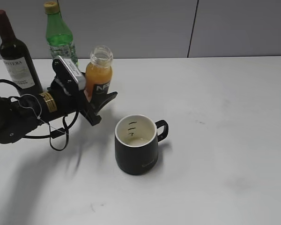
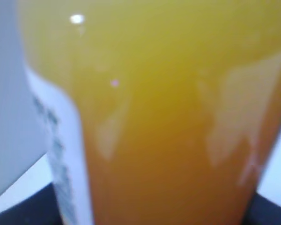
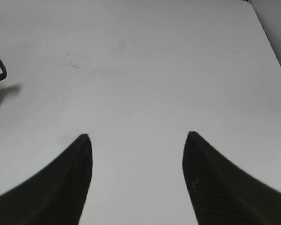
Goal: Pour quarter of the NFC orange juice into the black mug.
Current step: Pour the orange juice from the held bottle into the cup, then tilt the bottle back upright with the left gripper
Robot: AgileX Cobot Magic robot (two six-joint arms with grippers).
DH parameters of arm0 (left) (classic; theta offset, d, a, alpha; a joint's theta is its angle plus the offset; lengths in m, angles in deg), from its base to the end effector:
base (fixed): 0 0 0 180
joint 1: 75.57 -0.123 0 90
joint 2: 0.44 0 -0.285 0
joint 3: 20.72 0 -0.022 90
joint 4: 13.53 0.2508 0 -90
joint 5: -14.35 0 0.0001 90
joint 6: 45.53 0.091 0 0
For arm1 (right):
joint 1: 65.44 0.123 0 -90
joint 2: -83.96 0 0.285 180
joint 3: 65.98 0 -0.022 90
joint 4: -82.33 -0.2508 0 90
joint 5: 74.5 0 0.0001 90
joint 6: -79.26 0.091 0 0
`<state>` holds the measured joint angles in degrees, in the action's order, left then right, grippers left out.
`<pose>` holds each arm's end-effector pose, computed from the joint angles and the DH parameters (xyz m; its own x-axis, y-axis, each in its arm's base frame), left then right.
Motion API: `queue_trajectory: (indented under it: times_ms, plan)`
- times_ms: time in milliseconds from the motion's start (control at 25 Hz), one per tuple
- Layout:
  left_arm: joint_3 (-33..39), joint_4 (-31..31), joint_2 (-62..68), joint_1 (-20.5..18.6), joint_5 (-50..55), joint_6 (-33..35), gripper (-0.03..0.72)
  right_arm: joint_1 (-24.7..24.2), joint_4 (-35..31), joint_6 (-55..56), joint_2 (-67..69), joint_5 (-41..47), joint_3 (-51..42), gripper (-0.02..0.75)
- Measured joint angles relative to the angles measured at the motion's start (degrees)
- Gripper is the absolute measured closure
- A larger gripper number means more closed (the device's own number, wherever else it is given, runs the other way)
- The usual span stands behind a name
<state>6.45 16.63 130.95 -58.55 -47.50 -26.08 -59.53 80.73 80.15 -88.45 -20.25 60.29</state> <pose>0.3524 -0.1500 0.0967 0.2468 0.4593 -0.8533 0.6555 0.5694 0.4961 0.0087 0.0030 0.2610 -0.4329 -0.0128 -0.9014 -0.1095 0.9932 0.0385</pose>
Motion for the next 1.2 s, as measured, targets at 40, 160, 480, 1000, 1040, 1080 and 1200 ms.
queue_trajectory:
  times_ms: [40, 160, 480, 1000, 1040, 1080, 1200]
  plan:
    - [0.0, 0.1, 0.0, -0.3, -0.2, 0.9, 0.218, 0.0, 0.0, 0.0, 0.0, 0.0, 0.0, 0.272]
    - [0.0, 0.1, 0.0, -1.0, -0.2, 3.9, 0.218, 0.0, 0.0, 0.0, 0.0, 0.0, 0.0, 0.272]
    - [0.0, 2.8, 0.0, -0.9, -0.2, 11.3, 0.218, 0.0, 0.0, 0.0, 0.0, 0.0, 0.0, 0.272]
    - [0.0, 2.7, 0.0, 0.3, -0.2, 24.8, 0.219, 0.0, 0.0, 0.0, 0.0, 0.0, 0.0, 0.272]
    - [0.0, 2.3, 0.0, 0.3, -0.3, 25.5, 0.219, 0.0, 0.0, 0.0, 0.0, 0.0, 0.0, 0.272]
    - [0.0, 2.0, 0.0, 0.3, -0.4, 26.5, 0.219, 0.0, 0.0, 0.0, 0.0, 0.0, 0.0, 0.272]
    - [0.0, 1.3, 0.0, 0.3, -1.5, 29.5, 0.219, 0.0, 0.0, 0.0, 0.0, 0.0, 0.0, 0.272]
